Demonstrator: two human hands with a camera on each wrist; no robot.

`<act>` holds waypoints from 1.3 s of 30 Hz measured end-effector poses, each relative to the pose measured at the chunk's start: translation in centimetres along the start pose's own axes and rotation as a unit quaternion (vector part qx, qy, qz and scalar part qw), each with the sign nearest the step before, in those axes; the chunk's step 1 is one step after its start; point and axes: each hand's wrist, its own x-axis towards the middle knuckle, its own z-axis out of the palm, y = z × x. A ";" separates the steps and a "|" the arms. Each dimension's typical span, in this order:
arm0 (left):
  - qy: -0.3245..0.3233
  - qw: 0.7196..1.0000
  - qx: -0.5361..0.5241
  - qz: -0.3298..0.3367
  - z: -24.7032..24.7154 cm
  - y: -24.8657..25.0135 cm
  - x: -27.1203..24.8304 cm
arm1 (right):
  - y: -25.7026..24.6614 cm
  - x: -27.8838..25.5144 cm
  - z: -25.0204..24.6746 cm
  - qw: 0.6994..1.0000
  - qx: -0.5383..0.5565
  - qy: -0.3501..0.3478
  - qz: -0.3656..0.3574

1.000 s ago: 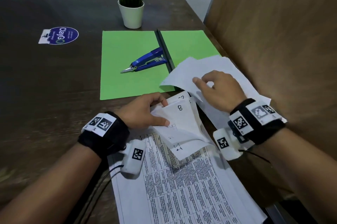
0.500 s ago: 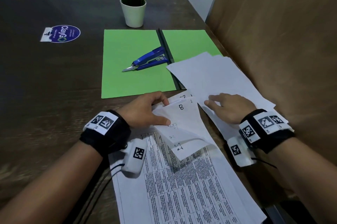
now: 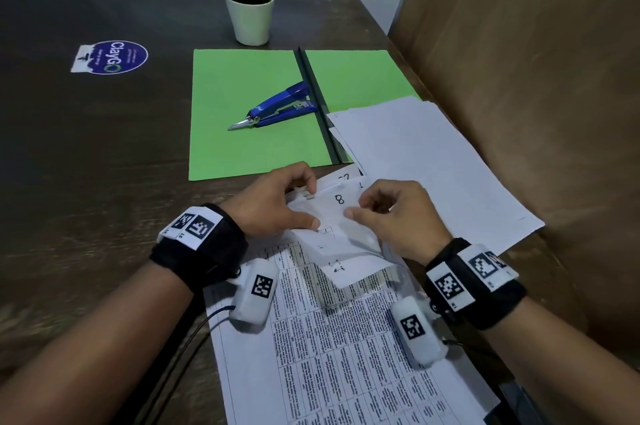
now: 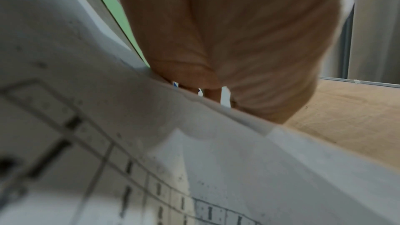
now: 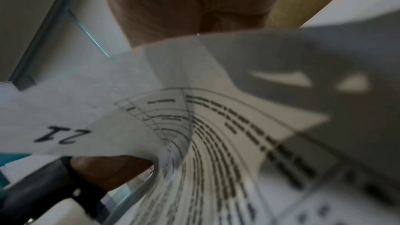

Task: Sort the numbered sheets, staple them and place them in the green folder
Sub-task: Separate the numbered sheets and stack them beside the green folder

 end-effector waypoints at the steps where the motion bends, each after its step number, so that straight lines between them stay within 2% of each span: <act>1: -0.002 1.000 -0.002 0.001 0.1 0.0 0.0 | 0.2 0.0 0.2 1.000 -0.002 0.003 0.003; 9: -0.001 1.000 -0.020 -0.006 0.2 0.1 0.0 | 0.0 -0.3 0.6 0.998 0.005 0.035 -0.050; 15: -0.012 0.995 -0.092 0.029 0.3 0.1 0.0 | 0.4 -0.6 0.6 0.995 -0.027 -0.001 -0.099; 21: -0.017 0.993 -0.103 0.059 0.4 0.2 0.2 | 0.3 -0.9 0.4 0.997 -0.032 -0.020 -0.072; 23: -0.014 0.993 -0.111 0.040 0.6 0.0 0.2 | 0.0 -1.2 0.4 0.997 -0.026 -0.044 -0.063; 26: -0.010 0.999 -0.051 -0.006 0.4 -0.2 0.4 | -0.4 -1.7 0.4 0.995 -0.003 -0.084 -0.048; 29: -0.012 0.999 -0.003 -0.043 0.2 -0.2 0.5 | 0.2 -1.6 0.0 0.989 -0.091 -0.108 -0.040; 32: -0.017 0.998 0.018 -0.066 0.1 0.2 0.4 | -0.1 -1.4 -0.8 0.989 -0.118 -0.084 -0.026; 37: -0.026 0.995 0.047 -0.087 -0.5 0.4 0.1 | -1.8 -0.7 -3.9 0.996 -0.061 -0.010 -0.068; 39: -0.026 0.994 0.056 -0.092 -0.5 0.5 0.1 | -1.9 -0.4 -5.3 0.998 -0.033 -0.007 -0.057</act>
